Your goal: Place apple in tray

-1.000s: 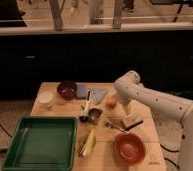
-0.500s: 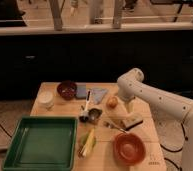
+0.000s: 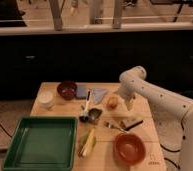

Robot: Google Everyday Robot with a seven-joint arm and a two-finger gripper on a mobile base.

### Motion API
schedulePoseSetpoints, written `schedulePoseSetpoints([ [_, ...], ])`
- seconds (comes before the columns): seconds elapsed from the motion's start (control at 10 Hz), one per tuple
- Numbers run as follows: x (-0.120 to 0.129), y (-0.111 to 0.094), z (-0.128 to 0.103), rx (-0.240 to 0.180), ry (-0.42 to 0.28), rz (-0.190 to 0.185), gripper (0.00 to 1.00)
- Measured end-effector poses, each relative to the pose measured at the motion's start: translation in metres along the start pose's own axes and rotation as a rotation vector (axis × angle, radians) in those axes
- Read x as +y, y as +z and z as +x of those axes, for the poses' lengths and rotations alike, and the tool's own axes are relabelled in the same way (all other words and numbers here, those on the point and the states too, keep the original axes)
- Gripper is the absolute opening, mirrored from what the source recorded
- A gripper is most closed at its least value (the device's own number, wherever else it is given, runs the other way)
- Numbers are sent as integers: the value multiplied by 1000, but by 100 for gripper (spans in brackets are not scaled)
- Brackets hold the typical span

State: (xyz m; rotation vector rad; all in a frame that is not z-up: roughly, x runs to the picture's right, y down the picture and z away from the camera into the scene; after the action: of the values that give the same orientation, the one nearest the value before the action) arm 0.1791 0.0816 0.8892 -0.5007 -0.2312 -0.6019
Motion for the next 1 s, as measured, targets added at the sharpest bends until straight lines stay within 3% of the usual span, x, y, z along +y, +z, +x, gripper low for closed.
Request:
schedulePoseSetpoints([
  [0.7, -20, 19, -21, -49, -147, -37, 77],
  [1.0, -22, 28, -16, -45, -158, -56, 44],
])
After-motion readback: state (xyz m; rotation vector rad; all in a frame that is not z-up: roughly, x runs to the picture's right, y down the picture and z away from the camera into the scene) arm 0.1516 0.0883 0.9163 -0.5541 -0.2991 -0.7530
